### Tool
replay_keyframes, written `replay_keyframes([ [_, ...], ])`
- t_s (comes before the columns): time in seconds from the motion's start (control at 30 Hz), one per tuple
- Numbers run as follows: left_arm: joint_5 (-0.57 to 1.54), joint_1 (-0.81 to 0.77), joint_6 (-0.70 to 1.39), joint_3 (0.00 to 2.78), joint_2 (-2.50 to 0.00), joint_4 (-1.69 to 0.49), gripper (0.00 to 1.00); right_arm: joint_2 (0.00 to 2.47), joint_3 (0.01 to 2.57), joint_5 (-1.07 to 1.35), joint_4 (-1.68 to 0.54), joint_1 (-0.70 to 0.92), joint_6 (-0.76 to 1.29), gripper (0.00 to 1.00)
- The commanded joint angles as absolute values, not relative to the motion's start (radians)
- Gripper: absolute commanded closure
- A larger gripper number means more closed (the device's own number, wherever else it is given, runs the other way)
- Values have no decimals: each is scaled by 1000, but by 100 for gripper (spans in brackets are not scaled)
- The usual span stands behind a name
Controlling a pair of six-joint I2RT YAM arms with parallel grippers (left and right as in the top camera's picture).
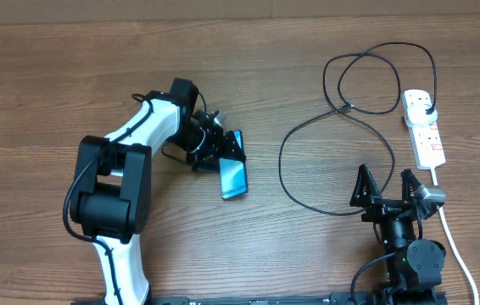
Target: Plug charger to phone and switch on socket
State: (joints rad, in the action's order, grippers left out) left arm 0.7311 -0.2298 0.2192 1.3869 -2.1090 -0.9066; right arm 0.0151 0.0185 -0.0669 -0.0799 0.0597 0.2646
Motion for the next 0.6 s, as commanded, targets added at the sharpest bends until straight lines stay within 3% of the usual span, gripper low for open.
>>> replay_keyframes([
  [0.0, 924, -249, 151, 1339, -2186, -912, 40, 8, 8, -68, -76, 62, 254, 0],
  [0.2, 1096, -249, 103, 1339, -2186, -911, 40, 8, 8, -68, -76, 62, 254, 0],
  [0.57, 991, -250, 104, 1339, -2186, -896, 38, 8, 8, -68, -76, 62, 254, 0],
])
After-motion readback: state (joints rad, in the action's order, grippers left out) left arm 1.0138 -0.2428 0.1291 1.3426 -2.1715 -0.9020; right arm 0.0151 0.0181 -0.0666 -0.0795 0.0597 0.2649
